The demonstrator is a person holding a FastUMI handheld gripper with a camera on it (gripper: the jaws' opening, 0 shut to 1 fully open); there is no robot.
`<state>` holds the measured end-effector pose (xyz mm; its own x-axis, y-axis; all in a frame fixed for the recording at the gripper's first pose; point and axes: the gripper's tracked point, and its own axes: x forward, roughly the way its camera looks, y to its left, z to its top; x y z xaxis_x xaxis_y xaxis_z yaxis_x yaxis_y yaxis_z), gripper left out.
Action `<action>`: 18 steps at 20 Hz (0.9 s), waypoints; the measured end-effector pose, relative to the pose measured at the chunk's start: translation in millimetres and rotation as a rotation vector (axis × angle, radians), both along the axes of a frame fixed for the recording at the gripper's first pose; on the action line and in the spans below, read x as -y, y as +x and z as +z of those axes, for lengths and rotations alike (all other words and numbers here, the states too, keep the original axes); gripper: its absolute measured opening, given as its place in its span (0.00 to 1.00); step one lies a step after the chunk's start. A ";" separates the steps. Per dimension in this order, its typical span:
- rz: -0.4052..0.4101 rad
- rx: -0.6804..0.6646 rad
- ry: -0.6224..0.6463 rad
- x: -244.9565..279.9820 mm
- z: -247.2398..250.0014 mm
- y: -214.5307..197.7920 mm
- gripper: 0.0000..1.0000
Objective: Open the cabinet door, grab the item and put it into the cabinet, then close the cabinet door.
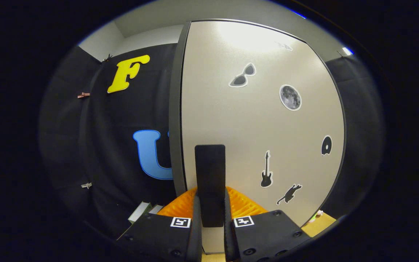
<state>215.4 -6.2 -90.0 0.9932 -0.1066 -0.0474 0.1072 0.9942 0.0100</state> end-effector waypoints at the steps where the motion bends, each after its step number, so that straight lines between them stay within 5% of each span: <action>1: 0.003 -0.001 0.008 0.1 -0.1 1.2 0.28; 3: 0.015 -0.017 0.019 0.6 -1.9 0.0 0.14; 18: 0.088 -0.054 0.022 2.3 5.6 -55.9 0.15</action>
<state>159.5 -8.4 -84.4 0.9945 -0.0172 -0.1030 0.0201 0.9994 0.0280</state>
